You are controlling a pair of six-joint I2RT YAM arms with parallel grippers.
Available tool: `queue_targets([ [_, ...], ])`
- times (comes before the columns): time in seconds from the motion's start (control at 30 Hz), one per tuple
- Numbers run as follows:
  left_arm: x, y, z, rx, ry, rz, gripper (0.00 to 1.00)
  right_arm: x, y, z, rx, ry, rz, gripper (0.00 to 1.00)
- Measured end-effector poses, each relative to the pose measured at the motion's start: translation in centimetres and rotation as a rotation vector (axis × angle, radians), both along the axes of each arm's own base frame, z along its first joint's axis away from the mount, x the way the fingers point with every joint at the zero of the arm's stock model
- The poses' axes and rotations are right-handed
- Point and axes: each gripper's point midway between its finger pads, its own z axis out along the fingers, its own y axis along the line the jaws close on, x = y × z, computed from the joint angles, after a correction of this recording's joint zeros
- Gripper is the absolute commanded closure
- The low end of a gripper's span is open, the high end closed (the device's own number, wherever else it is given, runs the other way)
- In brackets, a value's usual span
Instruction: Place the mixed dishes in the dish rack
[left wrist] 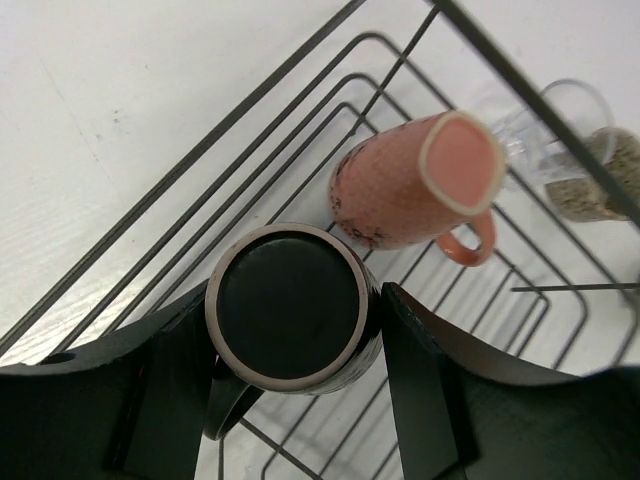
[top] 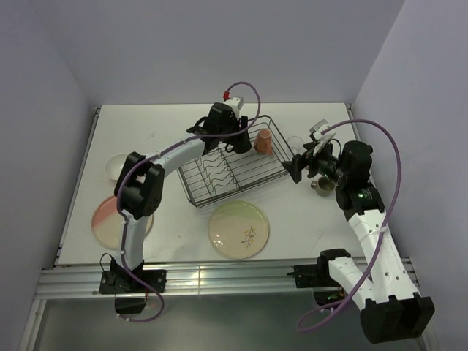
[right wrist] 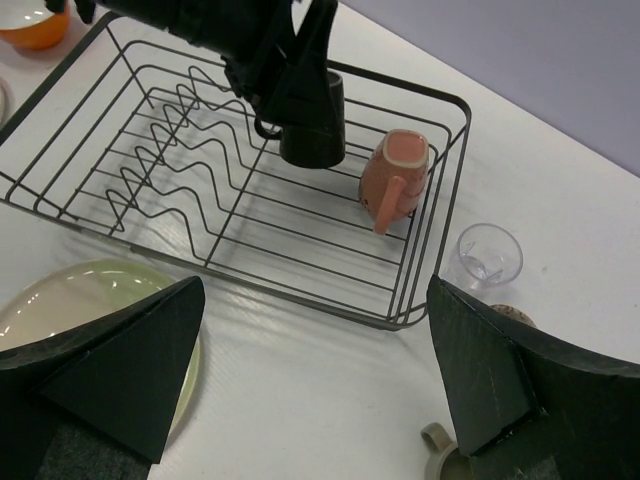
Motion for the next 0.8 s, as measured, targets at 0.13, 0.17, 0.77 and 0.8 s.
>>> queue_targets([
  [0.13, 0.3, -0.1, -2.8, 0.041, 0.021, -0.011, 1.00, 0.0, -0.1, 0.0, 0.009, 0.005, 0.000, 0.01],
  [0.17, 0.4, -0.1, -3.5, 0.050, 0.026, -0.012, 1.00, 0.0, -0.2, 0.0, 0.010, 0.005, -0.001, 0.01],
  [0.77, 1.9, -1.5, -3.1, 0.075, -0.145, -0.081, 0.99, -0.1, 0.0, -0.3, 0.024, 0.015, 0.027, 0.01],
  [0.8, 1.9, -1.7, -3.1, 0.076, -0.152, -0.087, 0.98, -0.1, 0.0, -0.3, 0.024, 0.015, 0.028, 0.01],
])
